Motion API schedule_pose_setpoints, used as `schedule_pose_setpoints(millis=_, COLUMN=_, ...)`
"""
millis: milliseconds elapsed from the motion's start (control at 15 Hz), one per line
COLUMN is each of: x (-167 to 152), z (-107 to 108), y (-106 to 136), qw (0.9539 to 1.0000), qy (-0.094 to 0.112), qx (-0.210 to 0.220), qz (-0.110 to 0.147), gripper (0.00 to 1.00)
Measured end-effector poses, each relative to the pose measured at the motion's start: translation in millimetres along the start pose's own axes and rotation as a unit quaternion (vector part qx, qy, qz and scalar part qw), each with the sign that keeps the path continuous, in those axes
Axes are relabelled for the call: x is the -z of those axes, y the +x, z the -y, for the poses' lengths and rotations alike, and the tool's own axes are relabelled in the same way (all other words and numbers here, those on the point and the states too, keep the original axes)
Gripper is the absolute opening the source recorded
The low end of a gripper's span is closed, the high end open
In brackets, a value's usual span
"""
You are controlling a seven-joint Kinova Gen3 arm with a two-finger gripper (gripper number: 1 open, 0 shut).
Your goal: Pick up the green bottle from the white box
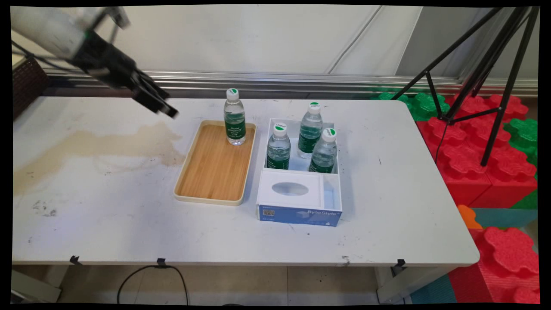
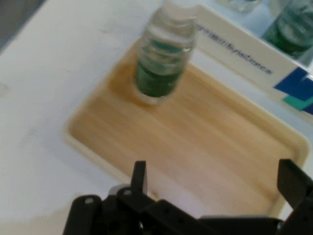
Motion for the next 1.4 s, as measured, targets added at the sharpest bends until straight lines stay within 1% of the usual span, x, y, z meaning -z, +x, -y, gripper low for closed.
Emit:
schedule_pose_setpoints(millis=67, x=-14.0, z=-10.3, y=-2.5, qw=0.9999, qy=-0.009, qx=0.005, qz=-0.001, gripper=1.0)
schedule_pose_setpoints(millis=200, x=-33.3, z=-29.4, y=-3.3, qw=0.9994, qy=-0.029, qx=0.002, qz=-0.018, gripper=1.0)
schedule_pose_setpoints(millis=333, x=-51.0, z=-45.8, y=-5.3, qw=0.9986, qy=-0.045, qx=-0.004, qz=-0.03, gripper=1.0)
schedule_pose_setpoints(millis=400, x=-58.0, z=-51.6, y=-5.6, qw=0.9982, qy=-0.05, qx=-0.006, qz=-0.033, gripper=1.0)
schedule_pose_setpoints(millis=533, x=-78.2, z=-70.1, y=-5.1, qw=0.9971, qy=-0.062, qx=-0.013, qz=-0.042, gripper=1.0)
schedule_pose_setpoints(millis=600, x=-87.8, z=-79.7, y=-3.7, qw=0.9966, qy=-0.064, qx=-0.018, qz=-0.048, gripper=1.0)
schedule_pose_setpoints(millis=733, x=-102.6, z=-92.5, y=1.6, qw=0.996, qy=-0.064, qx=-0.029, qz=-0.054, gripper=1.0)
schedule_pose_setpoints(millis=1000, x=-136.3, z=-117.7, y=15.9, qw=0.9957, qy=-0.046, qx=-0.051, qz=-0.062, gripper=1.0)
schedule_pose_setpoints(millis=1200, x=-153.2, z=-127.8, y=24.0, qw=0.9952, qy=-0.041, qx=-0.062, qz=-0.064, gripper=1.0)
schedule_pose_setpoints(millis=1400, x=-175.9, z=-135.5, y=34.0, qw=0.9941, qy=-0.031, qx=-0.077, qz=-0.07, gripper=1.0)
